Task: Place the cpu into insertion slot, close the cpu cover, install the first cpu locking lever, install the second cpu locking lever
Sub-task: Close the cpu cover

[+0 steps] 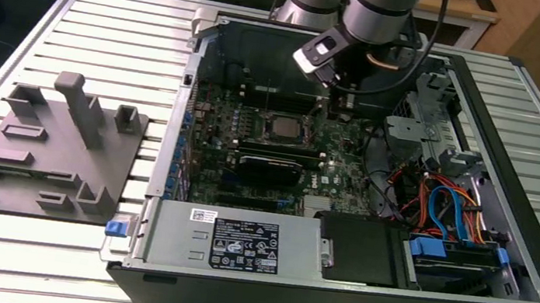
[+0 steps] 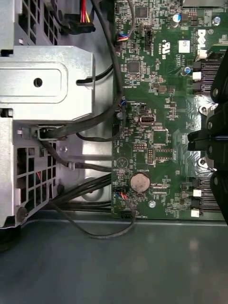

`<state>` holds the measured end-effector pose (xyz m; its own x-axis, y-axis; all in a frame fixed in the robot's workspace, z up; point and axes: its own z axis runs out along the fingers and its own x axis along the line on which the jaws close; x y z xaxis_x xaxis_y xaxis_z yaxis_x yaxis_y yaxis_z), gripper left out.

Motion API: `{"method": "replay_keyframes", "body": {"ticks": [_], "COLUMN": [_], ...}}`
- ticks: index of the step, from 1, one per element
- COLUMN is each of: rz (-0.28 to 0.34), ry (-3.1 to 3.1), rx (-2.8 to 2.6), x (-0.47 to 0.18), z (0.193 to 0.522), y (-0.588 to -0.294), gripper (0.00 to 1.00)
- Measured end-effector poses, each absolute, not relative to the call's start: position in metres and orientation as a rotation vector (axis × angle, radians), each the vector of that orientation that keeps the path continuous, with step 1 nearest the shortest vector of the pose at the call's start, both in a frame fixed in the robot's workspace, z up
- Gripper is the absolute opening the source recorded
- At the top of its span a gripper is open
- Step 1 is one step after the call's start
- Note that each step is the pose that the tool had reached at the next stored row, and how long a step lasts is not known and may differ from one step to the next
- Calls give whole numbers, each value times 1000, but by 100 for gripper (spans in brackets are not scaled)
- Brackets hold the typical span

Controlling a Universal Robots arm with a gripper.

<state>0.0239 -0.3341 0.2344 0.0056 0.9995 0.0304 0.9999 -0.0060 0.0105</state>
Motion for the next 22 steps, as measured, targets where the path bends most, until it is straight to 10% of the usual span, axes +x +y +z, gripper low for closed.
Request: {"method": "replay_keyframes", "body": {"ticks": [22], "rz": [-45], "ry": [-2205], "rx": [-2218], "x": [15], "z": [233], "y": [-334], "gripper": [10]}}
